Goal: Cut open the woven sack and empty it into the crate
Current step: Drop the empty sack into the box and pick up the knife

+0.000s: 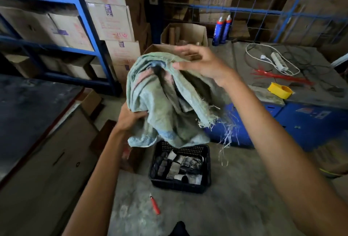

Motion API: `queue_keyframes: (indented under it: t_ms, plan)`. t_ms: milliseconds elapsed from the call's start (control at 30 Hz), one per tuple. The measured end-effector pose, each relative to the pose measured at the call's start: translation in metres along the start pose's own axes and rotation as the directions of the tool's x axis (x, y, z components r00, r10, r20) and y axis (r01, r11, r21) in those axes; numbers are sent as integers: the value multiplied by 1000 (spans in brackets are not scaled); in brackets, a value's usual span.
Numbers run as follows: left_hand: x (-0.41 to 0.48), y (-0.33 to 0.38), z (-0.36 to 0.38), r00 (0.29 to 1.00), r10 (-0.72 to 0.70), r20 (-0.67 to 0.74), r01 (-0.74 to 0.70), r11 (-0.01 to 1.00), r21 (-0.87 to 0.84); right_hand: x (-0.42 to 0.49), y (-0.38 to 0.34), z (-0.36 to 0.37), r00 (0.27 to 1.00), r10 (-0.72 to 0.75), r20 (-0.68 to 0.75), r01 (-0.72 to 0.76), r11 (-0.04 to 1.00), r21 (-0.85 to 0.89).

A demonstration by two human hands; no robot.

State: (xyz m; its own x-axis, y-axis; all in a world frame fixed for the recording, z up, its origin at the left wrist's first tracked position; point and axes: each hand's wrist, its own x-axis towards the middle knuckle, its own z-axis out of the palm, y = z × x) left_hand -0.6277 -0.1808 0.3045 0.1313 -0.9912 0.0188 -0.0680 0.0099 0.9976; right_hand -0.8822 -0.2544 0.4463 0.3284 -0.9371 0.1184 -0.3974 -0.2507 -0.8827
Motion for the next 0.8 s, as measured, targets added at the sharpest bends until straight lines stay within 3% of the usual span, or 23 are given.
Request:
queue_keyframes:
  t_ms: [67, 100, 200, 267, 433, 567, 633, 733, 800]
  plan:
    - [0, -4, -22, 1000, -22, -13, 23, 1000, 5, 11, 9, 6, 998, -50, -38, 38, 965, -260]
    - [0, -4, -31, 997, -45, -60, 43, 998, -37, 18, 15, 13, 1000, -6, 24, 12, 961, -276]
    - [3, -11, -58, 978, -101, -181, 63, 977, -206, 34, 27, 49, 948, 150, 281, -92, 973, -210]
    - [12, -13, -77, 960, -146, -237, 97, 974, -206, 44, 29, 79, 921, 131, 368, -76, 984, -160]
    - [52, -40, -142, 913, -254, -320, 171, 948, -267, 95, 31, 161, 880, 113, 461, -115, 993, -23]
    - [106, -73, -180, 870, -321, -374, 220, 932, -288, 159, 54, 238, 879, 113, 464, -115, 993, -24]
    - [141, -102, -198, 853, -335, -401, 265, 938, -221, 191, 66, 280, 881, 135, 454, -124, 991, -55]
    - [185, -152, -223, 784, -406, -469, 480, 876, 43, 231, 90, 344, 881, 200, 429, -169, 980, -109]
    - [204, -180, -236, 765, -485, -424, 551, 834, 39, 251, 114, 387, 885, 227, 406, -176, 971, -159]
